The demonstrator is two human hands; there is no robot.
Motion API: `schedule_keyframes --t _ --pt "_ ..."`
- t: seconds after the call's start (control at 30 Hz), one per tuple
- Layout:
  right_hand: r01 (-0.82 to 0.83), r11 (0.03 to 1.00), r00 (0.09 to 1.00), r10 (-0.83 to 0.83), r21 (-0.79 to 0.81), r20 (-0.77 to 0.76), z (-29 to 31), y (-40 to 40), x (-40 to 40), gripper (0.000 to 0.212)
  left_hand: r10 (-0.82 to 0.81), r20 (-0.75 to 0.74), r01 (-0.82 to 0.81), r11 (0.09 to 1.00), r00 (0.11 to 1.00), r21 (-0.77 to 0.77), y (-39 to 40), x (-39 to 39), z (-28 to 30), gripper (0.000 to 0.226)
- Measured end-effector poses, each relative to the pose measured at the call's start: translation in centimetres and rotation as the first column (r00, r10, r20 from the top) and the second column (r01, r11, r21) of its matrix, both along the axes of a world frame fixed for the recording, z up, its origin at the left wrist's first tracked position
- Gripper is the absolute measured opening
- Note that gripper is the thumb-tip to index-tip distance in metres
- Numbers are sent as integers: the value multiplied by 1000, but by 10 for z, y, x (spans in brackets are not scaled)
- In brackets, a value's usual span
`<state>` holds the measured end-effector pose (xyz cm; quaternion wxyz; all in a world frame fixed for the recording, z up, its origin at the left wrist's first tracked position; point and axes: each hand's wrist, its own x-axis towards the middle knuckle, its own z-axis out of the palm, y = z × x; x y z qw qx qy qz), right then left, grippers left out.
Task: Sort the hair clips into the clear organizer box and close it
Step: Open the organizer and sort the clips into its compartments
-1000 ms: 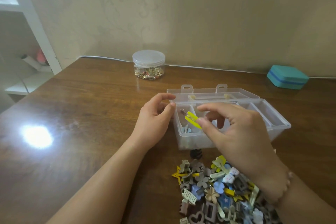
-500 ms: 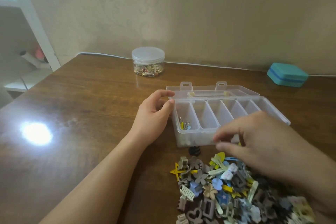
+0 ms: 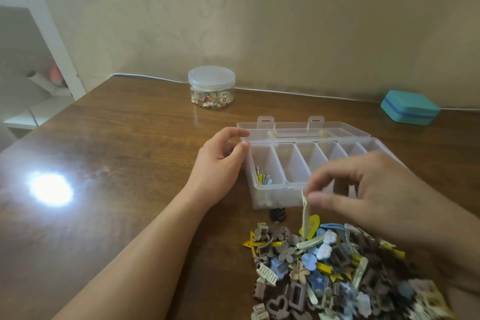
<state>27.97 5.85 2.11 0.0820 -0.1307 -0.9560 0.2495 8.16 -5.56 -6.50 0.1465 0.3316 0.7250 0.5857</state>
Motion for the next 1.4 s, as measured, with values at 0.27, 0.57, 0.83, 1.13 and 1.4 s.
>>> schedule_keyframes --t 0.27,0.57,0.83,1.13,1.4 --pt "137 984 797 -176 -110 -578 -28 -11 -33 2 -1 3 1 1000 1000 3 0 0 0 22" --pt "104 959 921 7 264 -389 -20 -5 -19 9 2 1 -2 1000 1000 17 0 1 0 19" --pt "-131 918 940 -5 375 341 -15 -8 -8 33 -1 2 1 1000 1000 4 0 1 0 22" --pt "-166 900 925 0 404 381 -21 -6 -11 17 -13 -4 13 1000 1000 0 0 0 0 23" --pt "-109 971 993 98 211 65 -1 -9 2 10 -23 -6 23 1000 1000 14 0 0 -1 22"
